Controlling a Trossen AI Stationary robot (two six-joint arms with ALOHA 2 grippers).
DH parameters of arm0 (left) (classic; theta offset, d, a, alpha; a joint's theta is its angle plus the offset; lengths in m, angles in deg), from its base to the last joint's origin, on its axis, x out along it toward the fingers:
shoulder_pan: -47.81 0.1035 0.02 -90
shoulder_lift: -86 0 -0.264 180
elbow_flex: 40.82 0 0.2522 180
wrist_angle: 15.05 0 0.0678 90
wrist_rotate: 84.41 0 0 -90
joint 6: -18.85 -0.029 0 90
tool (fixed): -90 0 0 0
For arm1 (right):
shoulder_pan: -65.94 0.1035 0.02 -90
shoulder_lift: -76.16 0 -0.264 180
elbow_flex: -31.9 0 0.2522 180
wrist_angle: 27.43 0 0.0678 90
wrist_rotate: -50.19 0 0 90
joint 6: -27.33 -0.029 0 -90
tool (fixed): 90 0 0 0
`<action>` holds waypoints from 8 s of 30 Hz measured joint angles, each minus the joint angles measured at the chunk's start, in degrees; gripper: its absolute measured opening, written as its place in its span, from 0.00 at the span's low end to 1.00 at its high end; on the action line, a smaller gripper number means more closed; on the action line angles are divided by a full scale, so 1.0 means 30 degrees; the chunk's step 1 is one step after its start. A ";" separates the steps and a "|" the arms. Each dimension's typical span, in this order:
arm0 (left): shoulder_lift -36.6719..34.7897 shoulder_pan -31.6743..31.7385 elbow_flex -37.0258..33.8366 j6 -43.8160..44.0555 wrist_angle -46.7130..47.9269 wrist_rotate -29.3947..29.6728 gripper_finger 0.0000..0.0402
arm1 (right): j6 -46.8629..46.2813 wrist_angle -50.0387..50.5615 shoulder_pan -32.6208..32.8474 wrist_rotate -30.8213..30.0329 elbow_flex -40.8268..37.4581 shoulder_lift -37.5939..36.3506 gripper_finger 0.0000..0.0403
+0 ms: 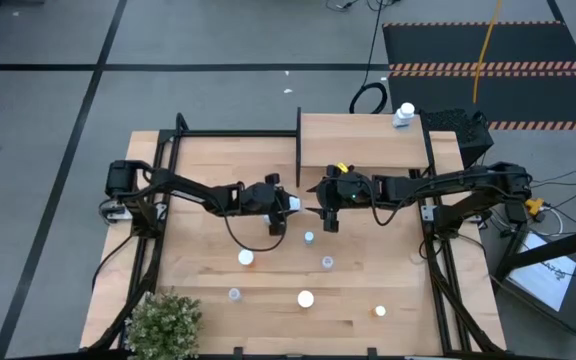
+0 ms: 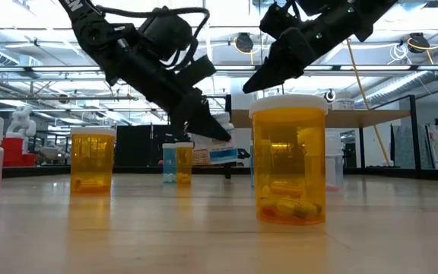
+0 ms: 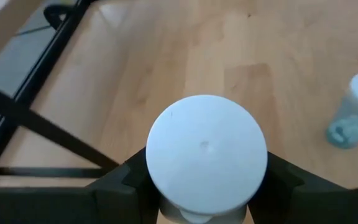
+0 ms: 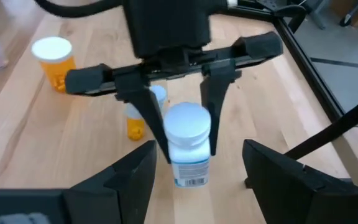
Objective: Pick and place medicine bottles onto shelf by color
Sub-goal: Put the white pill bottle on the shelf aligned with the other white pill bottle
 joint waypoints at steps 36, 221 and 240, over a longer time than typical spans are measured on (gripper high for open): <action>-0.1730 -0.5845 -0.1704 0.4686 0.3068 0.1291 0.45 | -0.2284 -0.2464 0.1205 -0.0496 0.0012 0.0000 0.58; -0.4723 -0.8696 -0.1508 0.3868 0.6790 0.2617 0.06 | -1.4182 1.1697 0.6977 -0.4514 1.3717 0.8052 0.59; -1.0870 -1.0363 -0.1481 0.8186 1.3033 0.8706 0.06 | -1.6774 1.1527 0.6455 -0.5052 1.4775 0.9683 0.80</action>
